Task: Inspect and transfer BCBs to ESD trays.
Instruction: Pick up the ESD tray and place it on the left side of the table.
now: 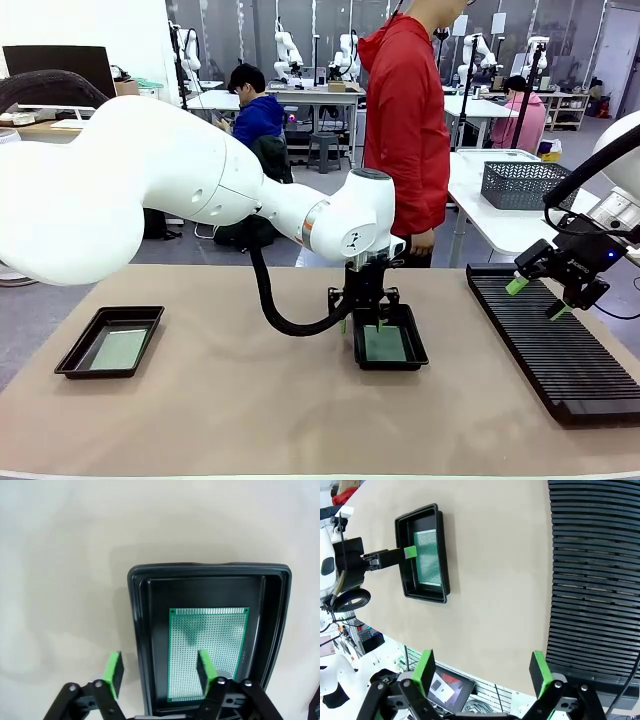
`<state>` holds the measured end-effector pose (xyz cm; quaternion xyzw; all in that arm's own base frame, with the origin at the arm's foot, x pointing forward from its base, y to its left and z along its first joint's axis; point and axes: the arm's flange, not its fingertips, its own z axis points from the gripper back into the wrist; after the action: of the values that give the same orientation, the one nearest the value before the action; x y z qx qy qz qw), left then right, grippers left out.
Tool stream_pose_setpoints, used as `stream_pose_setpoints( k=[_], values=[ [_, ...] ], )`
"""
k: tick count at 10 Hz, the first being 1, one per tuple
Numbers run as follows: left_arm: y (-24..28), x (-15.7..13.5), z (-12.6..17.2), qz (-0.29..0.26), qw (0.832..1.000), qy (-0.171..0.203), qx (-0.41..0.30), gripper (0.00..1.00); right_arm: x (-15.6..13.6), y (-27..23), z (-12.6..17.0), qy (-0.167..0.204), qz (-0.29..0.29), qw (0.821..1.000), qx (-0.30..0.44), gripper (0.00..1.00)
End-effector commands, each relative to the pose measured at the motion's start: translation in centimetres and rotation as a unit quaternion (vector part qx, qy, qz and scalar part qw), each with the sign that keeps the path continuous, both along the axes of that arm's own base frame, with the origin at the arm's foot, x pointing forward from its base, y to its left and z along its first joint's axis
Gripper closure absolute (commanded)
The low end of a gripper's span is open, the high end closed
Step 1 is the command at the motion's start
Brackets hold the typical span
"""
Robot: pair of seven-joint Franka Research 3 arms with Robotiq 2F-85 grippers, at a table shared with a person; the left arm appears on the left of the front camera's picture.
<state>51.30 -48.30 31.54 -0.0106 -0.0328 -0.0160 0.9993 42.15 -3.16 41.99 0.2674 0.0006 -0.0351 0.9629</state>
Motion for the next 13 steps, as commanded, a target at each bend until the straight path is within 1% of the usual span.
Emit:
stream_pose_setpoints(
  k=[1, 11, 13],
  values=[
    [1.4, -0.7, 0.1, 0.008, 1.0, -0.001, 0.0, 0.33, 0.0, 0.1, 0.1, 0.001, -0.015, 1.0, 0.001, 0.0],
    [2.6, -0.7, -0.3, 0.013, 1.0, 0.002, -0.011, 0.99, 0.0, 0.1, 0.1, 0.001, -0.015, 1.0, 0.001, 0.0],
    [2.7, -0.8, -0.3, 0.016, 1.0, 0.004, -0.016, 1.0, 0.0, 0.1, 0.1, 0.001, -0.015, 1.0, 0.001, 0.0]
  ],
)
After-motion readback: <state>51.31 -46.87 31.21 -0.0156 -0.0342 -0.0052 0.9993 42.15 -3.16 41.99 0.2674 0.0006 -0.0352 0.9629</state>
